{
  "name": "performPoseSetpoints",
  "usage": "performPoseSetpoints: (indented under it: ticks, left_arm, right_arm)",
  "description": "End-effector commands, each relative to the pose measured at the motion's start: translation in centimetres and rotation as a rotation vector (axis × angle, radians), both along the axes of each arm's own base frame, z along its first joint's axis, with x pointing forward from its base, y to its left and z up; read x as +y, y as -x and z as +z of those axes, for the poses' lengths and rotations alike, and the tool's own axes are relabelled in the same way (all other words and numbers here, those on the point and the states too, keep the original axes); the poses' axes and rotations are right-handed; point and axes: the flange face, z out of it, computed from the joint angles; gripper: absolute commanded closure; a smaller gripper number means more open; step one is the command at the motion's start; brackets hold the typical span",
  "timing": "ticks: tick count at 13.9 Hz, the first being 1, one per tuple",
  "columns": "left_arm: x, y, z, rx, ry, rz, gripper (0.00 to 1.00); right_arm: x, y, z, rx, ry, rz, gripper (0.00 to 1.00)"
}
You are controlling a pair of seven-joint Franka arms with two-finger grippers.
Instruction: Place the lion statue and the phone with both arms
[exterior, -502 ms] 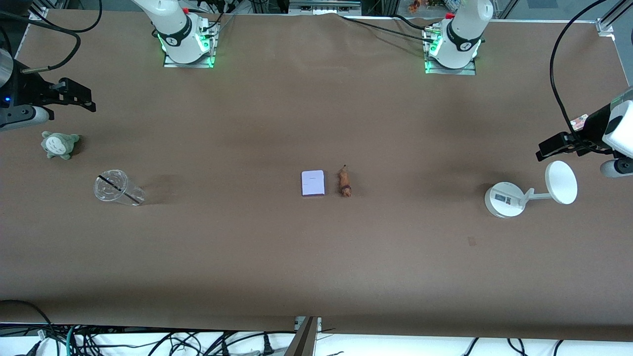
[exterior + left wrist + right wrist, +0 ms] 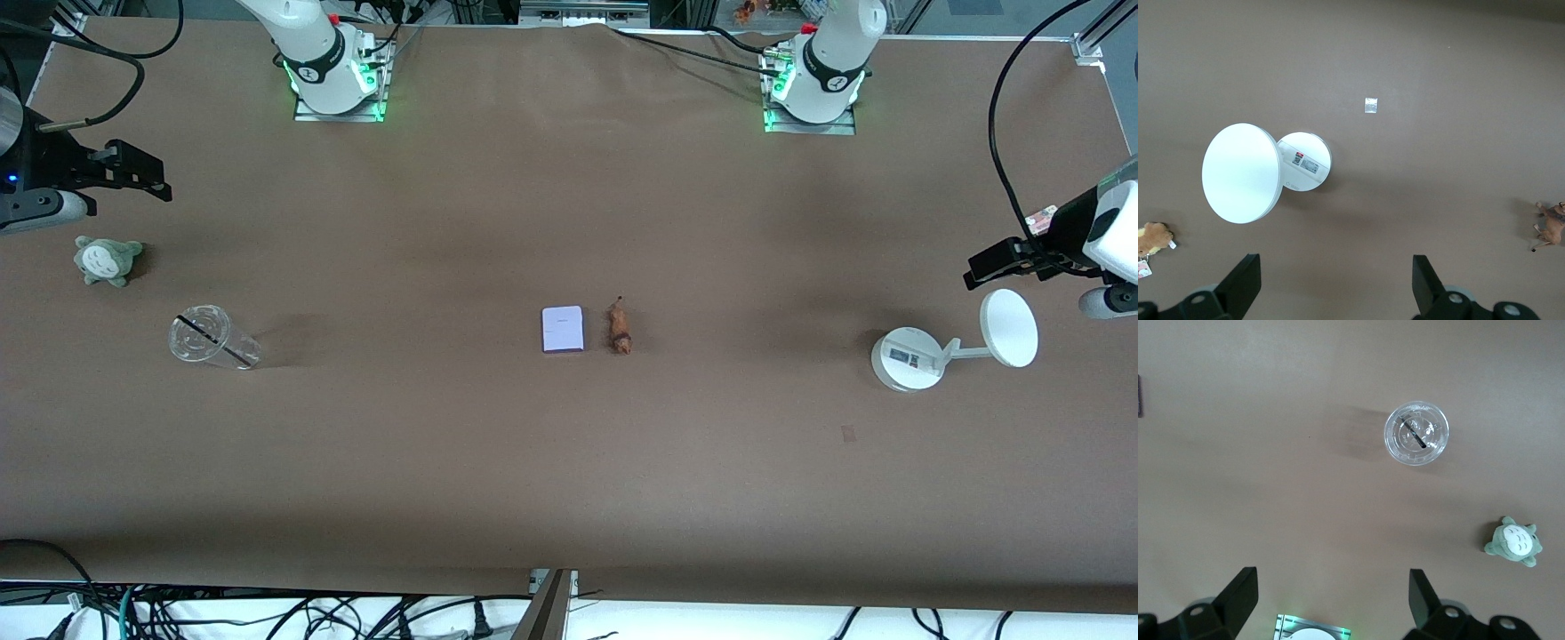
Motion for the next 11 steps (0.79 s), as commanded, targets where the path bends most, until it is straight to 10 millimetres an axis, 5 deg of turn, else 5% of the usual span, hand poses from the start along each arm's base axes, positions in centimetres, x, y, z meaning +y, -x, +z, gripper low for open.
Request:
performPoseSetpoints:
  ticks: [1, 7, 11]
  left_arm:
    - [0.0, -0.3, 0.6, 0.004, 0.013, -0.015, 0.00]
    - [0.5, -1.2, 1.4, -0.012, 0.026, -0.006, 0.00]
    - [-0.7, -1.8, -0.3, 0.028, 0.030, -0.015, 0.00]
  right_arm:
    - [0.1, 0.1, 0.7, -0.015, 0.014, -0.012, 0.00]
    - [-0.4, -0.3, 0.6, -0.034, 0.014, -0.021, 0.00]
    - [-0.6, -0.4, 0.2, -0.023, 0.014, -0.022, 0.00]
